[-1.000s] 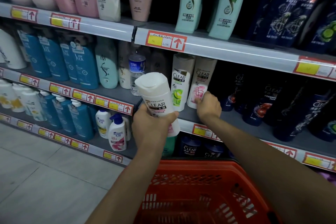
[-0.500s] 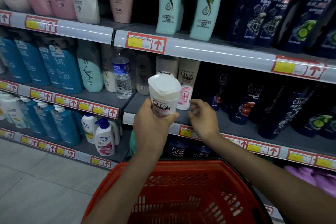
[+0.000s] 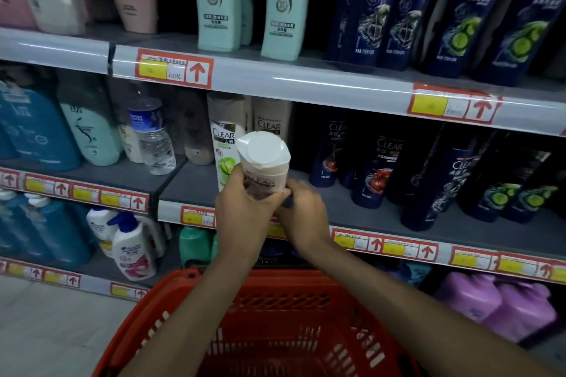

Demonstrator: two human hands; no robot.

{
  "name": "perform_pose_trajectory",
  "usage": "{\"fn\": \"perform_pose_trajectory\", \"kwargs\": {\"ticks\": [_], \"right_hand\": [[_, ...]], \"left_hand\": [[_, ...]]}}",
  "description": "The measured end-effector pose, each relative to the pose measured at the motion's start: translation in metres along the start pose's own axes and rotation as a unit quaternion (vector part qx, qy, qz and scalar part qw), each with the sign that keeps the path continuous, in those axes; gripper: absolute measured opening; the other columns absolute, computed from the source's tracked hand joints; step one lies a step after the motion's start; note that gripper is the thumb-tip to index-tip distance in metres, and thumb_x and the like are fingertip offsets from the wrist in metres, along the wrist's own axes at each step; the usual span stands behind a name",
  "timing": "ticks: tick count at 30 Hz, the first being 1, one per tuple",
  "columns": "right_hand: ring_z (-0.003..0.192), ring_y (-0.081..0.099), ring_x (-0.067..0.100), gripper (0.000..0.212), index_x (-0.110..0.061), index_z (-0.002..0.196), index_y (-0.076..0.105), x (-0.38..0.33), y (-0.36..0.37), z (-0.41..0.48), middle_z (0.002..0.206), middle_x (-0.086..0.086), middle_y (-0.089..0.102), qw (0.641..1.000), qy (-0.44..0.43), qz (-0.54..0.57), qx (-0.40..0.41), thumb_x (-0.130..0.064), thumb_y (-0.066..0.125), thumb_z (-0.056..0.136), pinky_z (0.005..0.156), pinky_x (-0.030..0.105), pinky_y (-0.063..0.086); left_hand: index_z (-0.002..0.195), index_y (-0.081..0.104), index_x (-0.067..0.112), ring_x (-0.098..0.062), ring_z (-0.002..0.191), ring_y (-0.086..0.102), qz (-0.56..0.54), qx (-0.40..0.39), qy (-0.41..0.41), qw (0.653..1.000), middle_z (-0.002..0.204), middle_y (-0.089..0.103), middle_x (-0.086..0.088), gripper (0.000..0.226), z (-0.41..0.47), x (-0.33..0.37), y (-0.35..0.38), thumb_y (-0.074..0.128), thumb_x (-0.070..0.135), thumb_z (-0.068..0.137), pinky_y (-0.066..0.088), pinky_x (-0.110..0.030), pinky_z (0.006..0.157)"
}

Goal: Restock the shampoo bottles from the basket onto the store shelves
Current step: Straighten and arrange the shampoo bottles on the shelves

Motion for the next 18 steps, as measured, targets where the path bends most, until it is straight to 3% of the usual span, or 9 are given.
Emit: {"fn": "perform_pose_trajectory", "kwargs": {"ticks": [3, 6, 9, 11, 14, 18], "right_hand": [[0.085, 0.065, 0.022, 0.026, -0.020, 0.106, 0.068, 0.001, 0.004, 0.001, 0.099, 0.002, 0.073, 1.000, 0.000, 0.009, -0.017, -0.031, 0.057, 0.085, 0.066, 0.038, 0.052], [0.081, 0.065, 0.017, 0.020, -0.020, 0.104, 0.067, 0.001, 0.007, 0.002, 0.096, 0.000, 0.073, 1.000, -0.001, 0.013, -0.027, -0.017, 0.059, 0.086, 0.059, 0.028, 0.045], [0.072, 0.059, 0.007, 0.021, -0.023, 0.105, 0.065, 0.008, 0.009, 0.008, 0.090, -0.008, 0.070, 0.999, 0.024, 0.015, -0.034, -0.013, 0.060, 0.087, 0.055, 0.017, 0.043], [0.081, 0.066, 0.013, 0.024, -0.024, 0.111, 0.061, 0.015, 0.014, 0.012, 0.096, -0.007, 0.072, 0.998, 0.041, 0.009, -0.042, -0.020, 0.060, 0.087, 0.062, 0.032, 0.055], [0.090, 0.069, 0.023, 0.029, -0.024, 0.114, 0.059, 0.021, 0.022, 0.018, 0.101, 0.000, 0.073, 0.997, 0.055, 0.000, -0.048, -0.029, 0.064, 0.086, 0.071, 0.045, 0.059], [0.093, 0.070, 0.020, 0.043, -0.021, 0.113, 0.066, 0.024, 0.028, 0.024, 0.102, -0.001, 0.074, 0.997, 0.064, 0.008, -0.049, -0.050, 0.072, 0.083, 0.076, 0.043, 0.060]], "left_hand": [[0.113, 0.062, 0.029, -0.006, 0.104, 0.069, 0.003, -0.014, -0.003, 1.000, 0.108, 0.072, 0.015, 0.057, 0.003, -0.006, 0.006, 0.094, 0.024, 0.067, 0.061, -0.037, 0.089], [0.120, 0.063, 0.027, -0.003, 0.108, 0.067, 0.006, -0.036, -0.002, 0.999, 0.114, 0.071, 0.015, 0.056, 0.008, -0.010, 0.012, 0.091, 0.023, 0.071, 0.059, -0.027, 0.088], [0.121, 0.061, 0.031, 0.013, 0.099, 0.061, 0.003, -0.061, -0.016, 0.998, 0.106, 0.067, 0.026, 0.053, 0.013, -0.015, 0.016, 0.088, 0.023, 0.076, 0.052, -0.015, 0.080], [0.122, 0.060, 0.034, 0.016, 0.099, 0.060, -0.010, -0.078, -0.037, 0.996, 0.104, 0.066, 0.030, 0.052, 0.015, -0.024, 0.019, 0.085, 0.021, 0.079, 0.053, -0.020, 0.085], [0.126, 0.059, 0.034, -0.005, 0.105, 0.068, 0.007, -0.109, -0.069, 0.992, 0.112, 0.071, 0.018, 0.052, 0.014, -0.033, 0.023, 0.077, 0.025, 0.078, 0.059, -0.038, 0.091], [0.132, 0.059, 0.032, -0.011, 0.094, 0.067, 0.044, -0.130, -0.076, 0.988, 0.103, 0.071, 0.011, 0.048, 0.013, -0.040, 0.022, 0.062, 0.008, 0.090, 0.054, -0.029, 0.076]]}}
Point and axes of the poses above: each hand's wrist, its own z-axis towards the middle knuckle, its own y-axis out of the palm, x = y × z, the point moved 8 cm from there along z, towards the middle knuckle
